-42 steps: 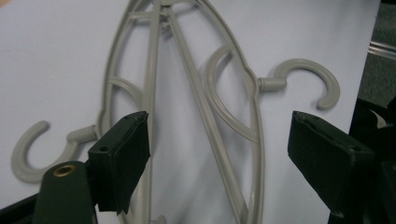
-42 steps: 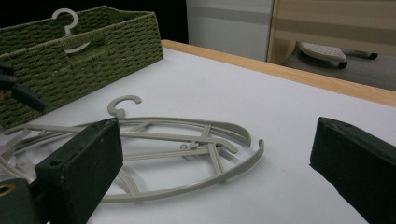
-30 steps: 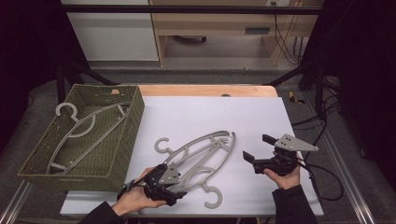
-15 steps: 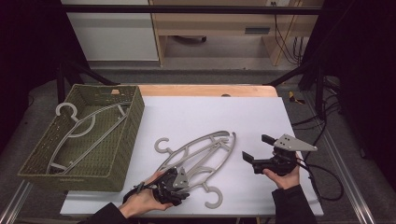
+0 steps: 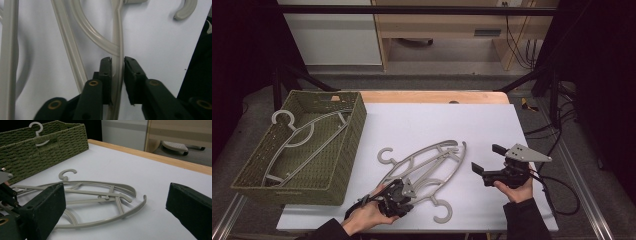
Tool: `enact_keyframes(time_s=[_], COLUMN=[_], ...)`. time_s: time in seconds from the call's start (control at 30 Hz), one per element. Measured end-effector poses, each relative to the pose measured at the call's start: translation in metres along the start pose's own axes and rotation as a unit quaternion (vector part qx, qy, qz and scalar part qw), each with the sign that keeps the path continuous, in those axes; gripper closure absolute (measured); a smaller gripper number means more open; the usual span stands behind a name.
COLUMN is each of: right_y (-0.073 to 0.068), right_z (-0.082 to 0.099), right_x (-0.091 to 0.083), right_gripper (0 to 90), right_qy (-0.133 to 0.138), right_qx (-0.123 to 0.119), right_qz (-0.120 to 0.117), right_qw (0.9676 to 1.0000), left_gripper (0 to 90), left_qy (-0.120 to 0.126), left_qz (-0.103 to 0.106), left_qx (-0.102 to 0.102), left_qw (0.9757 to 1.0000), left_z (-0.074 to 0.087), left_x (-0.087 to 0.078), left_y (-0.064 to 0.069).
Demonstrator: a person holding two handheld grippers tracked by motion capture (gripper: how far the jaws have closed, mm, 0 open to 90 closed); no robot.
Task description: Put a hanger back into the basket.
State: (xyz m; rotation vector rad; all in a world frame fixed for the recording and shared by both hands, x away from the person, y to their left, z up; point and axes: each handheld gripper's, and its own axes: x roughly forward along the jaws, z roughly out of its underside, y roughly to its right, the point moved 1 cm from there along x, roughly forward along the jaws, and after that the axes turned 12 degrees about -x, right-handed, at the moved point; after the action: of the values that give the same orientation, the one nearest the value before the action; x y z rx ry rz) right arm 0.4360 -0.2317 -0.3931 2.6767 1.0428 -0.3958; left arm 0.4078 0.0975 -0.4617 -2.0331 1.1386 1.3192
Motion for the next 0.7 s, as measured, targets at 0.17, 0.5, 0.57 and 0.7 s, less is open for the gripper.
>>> enact_keyframes(time_s=[0.17,0.5,0.57,0.7], right_y=[0.000,0.001,0.001,0.001], right_z=[0.000,0.000,-0.001,-0.001], right_x=[0.000,-0.002,-0.002,-0.003], right_gripper=[2.7,2.8,2.8,2.8], right_qy=[0.000,0.002,0.002,0.002], right_qx=[0.000,-0.002,0.000,0.002], right_qz=[0.000,0.000,0.000,0.001], right_qw=[1.0000,1.0000,1.0000,1.0000], left_gripper=[80.3,81.2,81.2,81.2], left_qy=[-0.001,0.051,0.059,0.078], left_qz=[-0.006,0.022,0.021,0.023], left_qx=[0.007,0.020,0.018,0.014], left_qw=[1.0000,0.9983,0.9979,0.9966], left_z=[0.000,0.000,0.000,0.000], left_x=[0.000,-0.023,-0.026,-0.037], left_y=[0.003,0.008,0.009,0.008])
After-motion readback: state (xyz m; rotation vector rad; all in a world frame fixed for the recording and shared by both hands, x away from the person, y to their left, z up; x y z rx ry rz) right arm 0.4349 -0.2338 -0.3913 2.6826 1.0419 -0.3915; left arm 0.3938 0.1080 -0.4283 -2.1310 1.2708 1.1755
